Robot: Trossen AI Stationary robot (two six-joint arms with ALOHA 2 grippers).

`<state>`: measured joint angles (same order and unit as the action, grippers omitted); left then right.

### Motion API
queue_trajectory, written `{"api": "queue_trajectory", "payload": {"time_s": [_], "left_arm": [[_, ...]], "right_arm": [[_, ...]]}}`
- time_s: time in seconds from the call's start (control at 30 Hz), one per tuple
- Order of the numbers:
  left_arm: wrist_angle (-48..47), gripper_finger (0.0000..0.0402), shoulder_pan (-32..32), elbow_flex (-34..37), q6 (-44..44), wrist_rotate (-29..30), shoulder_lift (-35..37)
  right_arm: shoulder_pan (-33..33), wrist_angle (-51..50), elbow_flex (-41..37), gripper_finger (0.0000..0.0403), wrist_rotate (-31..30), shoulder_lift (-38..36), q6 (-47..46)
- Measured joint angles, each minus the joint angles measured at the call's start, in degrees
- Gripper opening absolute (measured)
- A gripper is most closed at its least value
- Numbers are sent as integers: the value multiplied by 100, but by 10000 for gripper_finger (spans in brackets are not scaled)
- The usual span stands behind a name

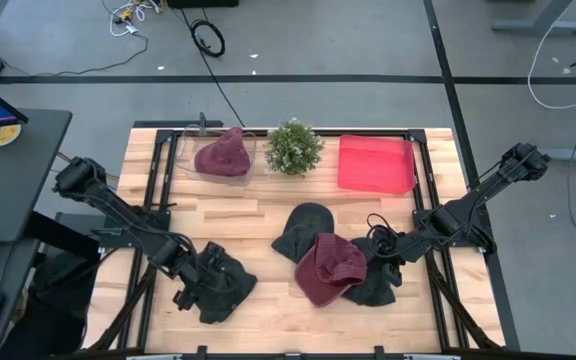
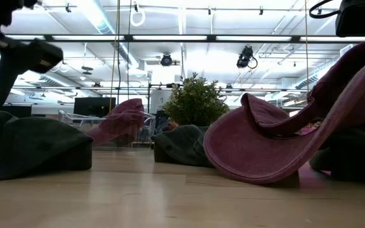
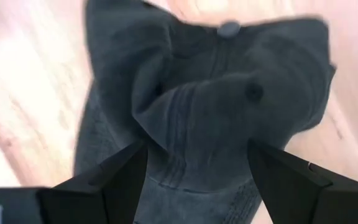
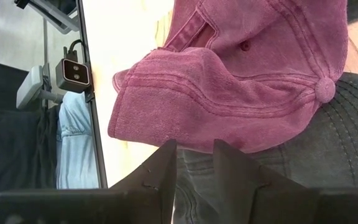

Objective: Pick & Place hat
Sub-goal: Put the left black cap into the pink bin

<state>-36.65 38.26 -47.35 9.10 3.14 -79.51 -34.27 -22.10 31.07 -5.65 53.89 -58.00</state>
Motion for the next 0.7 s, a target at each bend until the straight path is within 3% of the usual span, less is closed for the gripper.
{"api": "queue_trajectory", "payload": {"time_s": [0.5,0.7], "left_arm": [[202,275,-137,0,-433,236,-386],[314,238,-285,0,-674,326,-503]], "right_arm": [[-1,27,0,110,0,0,19],[1,32,0,110,-19,0,64]]}}
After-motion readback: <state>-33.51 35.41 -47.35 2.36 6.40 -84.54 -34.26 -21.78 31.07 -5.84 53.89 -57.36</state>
